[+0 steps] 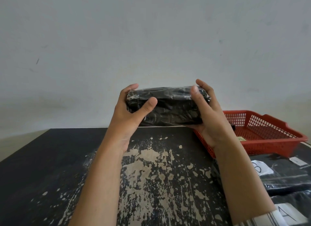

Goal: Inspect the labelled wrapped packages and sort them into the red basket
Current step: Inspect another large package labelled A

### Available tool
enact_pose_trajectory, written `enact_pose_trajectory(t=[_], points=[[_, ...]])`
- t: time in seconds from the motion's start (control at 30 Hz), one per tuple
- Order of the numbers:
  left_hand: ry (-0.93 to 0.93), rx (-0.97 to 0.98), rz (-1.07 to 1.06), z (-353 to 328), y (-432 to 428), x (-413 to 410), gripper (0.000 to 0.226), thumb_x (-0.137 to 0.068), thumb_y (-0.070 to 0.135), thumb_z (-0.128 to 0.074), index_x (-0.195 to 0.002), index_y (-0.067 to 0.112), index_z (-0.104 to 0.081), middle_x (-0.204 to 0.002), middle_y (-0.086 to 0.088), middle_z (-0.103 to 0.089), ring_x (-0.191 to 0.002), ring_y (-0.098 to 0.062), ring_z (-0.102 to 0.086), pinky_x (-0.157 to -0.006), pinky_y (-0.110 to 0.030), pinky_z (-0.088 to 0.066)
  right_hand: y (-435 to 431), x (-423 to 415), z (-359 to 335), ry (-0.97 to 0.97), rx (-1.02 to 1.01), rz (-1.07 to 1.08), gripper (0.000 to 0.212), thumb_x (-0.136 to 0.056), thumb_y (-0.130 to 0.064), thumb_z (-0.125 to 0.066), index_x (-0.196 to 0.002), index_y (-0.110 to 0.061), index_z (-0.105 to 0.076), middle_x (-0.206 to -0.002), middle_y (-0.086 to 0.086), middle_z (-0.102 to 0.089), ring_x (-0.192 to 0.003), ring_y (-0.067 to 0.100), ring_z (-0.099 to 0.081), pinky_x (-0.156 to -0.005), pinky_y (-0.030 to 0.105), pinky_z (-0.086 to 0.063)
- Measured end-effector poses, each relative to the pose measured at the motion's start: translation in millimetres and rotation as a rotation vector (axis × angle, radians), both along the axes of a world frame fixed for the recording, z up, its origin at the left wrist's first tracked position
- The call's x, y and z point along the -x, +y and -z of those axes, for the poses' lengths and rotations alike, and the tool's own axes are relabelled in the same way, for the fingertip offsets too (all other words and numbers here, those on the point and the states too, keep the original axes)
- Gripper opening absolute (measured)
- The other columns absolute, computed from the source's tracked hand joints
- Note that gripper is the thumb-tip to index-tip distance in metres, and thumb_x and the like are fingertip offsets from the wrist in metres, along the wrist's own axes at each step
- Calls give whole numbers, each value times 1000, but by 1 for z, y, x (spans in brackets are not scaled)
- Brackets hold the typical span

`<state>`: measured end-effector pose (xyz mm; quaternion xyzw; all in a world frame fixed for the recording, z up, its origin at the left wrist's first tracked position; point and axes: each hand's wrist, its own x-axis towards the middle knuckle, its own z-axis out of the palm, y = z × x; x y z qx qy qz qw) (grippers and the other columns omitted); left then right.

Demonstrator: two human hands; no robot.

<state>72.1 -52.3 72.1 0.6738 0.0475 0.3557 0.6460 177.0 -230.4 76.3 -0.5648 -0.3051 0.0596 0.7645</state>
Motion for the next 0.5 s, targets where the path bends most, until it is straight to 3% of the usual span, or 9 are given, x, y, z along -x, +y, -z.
enact_pose_trajectory(t=[0.1, 0.17, 0.23, 0.3, 0.37, 0.43, 0.5], points=[[23, -20, 39, -6, -4, 5, 94, -43, 98, -67, -129, 60, -54, -157, 5, -46, -144, -26, -45, -114, -61, -41, 0, -3, 1, 20, -30, 35, 57, -79, -59, -81, -131, -54, -59, -138, 0, -65, -124, 23, -66, -103, 59, -56], [79, 7, 80, -7, -6, 8, 97, -58, 100, -52, -143, 55, -44, -158, 6, -45, -145, -23, -45, -113, -58, -43, 0, -5, 2, -3, -43, 57, 63, -71, -56, -84, -129, -56, -61, -144, 1, -60, -131, 25, -62, -110, 57, -51], [150, 70, 129, -8, -6, 10, 84, -73, 92, -40, -142, 44, -49, -142, 5, -59, -133, -19, -56, -106, -51, -51, 0, -7, 3, -58, -69, 79, 70, -64, -56, -87, -129, -58, -60, -151, 1, -54, -140, 27, -54, -115, 58, -45], [202, 111, 169, -8, -5, 11, 65, -77, 77, -48, -127, 37, -60, -122, 3, -68, -115, -18, -66, -90, -44, -60, -1, -8, 4, -137, -71, 85, 83, -61, -61, -91, -135, -60, -55, -157, -3, -49, -148, 27, -44, -118, 59, -39], [199, 145, 158, -6, -2, 9, 61, -80, 57, -66, -133, 30, -59, -119, 1, -68, -110, -20, -67, -79, -39, -63, -2, -8, 3, -172, -39, 71, 90, -60, -68, -90, -140, -63, -49, -160, -6, -46, -152, 27, -39, -120, 59, -35], [140, 183, 114, -5, 1, 6, 58, -84, 40, -74, -139, 30, -56, -122, 2, -69, -113, -19, -66, -76, -37, -61, -2, -9, 3, -150, 31, 73, 99, -58, -75, -88, -145, -58, -46, -160, -6, -47, -151, 25, -41, -120, 59, -36], [65, 188, 86, -4, 3, 5, 65, -83, 31, -76, -143, 37, -52, -126, 4, -69, -114, -15, -67, -82, -36, -58, -3, -9, 2, -128, 125, 66, 101, -60, -79, -85, -148, -42, -50, -149, -6, -59, -141, 20, -54, -116, 57, -43]])
